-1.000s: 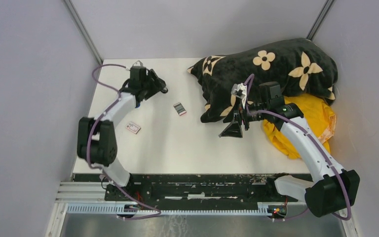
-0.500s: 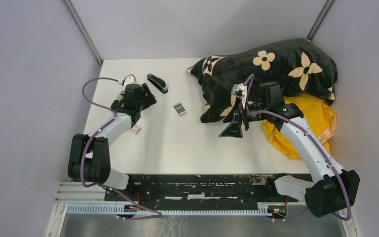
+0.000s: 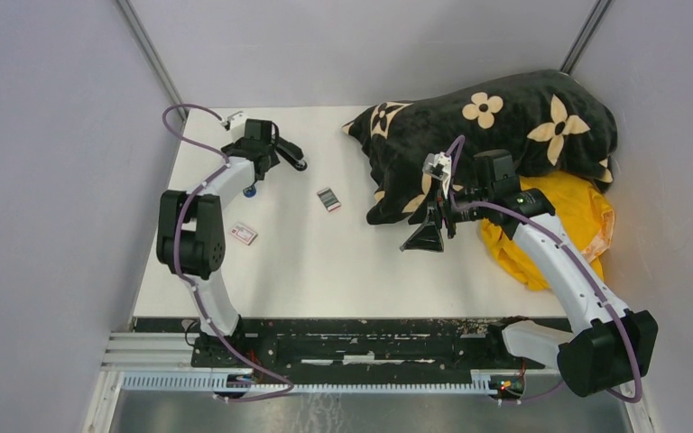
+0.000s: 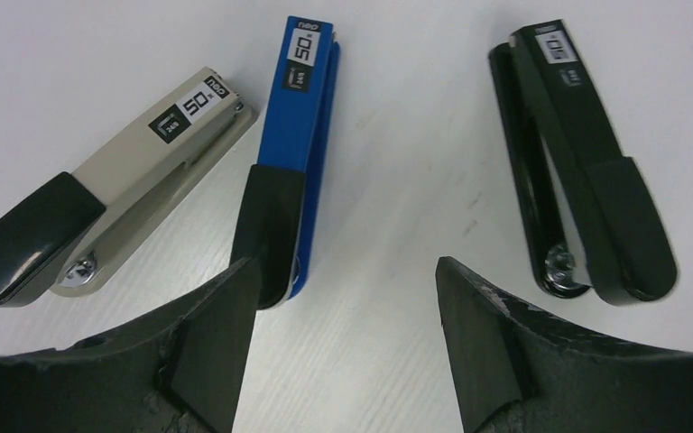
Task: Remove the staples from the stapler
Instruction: Pick up the stapler from the center of the board.
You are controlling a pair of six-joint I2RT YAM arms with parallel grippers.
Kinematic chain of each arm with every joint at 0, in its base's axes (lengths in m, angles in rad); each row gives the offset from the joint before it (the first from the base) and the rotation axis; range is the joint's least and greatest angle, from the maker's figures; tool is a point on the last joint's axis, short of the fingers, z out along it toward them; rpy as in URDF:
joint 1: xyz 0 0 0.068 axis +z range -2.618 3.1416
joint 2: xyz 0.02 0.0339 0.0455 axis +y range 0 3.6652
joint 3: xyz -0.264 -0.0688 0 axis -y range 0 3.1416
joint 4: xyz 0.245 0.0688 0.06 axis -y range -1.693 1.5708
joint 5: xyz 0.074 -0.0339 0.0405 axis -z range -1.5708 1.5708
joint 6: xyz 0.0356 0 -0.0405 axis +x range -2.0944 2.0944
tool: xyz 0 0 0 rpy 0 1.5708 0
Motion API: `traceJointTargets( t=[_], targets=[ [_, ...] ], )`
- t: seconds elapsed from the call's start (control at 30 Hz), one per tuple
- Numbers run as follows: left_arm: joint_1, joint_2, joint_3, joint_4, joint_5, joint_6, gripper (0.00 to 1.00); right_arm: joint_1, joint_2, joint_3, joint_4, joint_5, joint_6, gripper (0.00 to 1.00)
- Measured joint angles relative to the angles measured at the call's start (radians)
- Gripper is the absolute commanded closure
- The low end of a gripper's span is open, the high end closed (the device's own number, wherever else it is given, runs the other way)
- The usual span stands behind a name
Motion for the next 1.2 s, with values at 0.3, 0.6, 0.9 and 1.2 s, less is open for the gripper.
traceJointTargets(
  t=[0.3,0.6,0.9,1.2],
  targets=[
    [0.055,0.1,0.084,-0.109,-0.022,-0.027,0.27,0.0,0.0,0.0,0.0,0.0,0.0,0.1],
    [0.136,0.148,0.082,-0.108,0.087,-0.058,0.31,0.0,0.0,0.0,0.0,0.0,0.0,0.1],
    [0.138,0.154,0.068,-0.106,0.126,-0.058,0.46,0.0,0.001,-0.001,0.0,0.0,0.0,0.1],
    [0.138,0.154,0.068,-0.107,0.128,-0.056,0.5,0.0,0.001,-0.006,0.0,0.0,0.0,0.1]
  ],
)
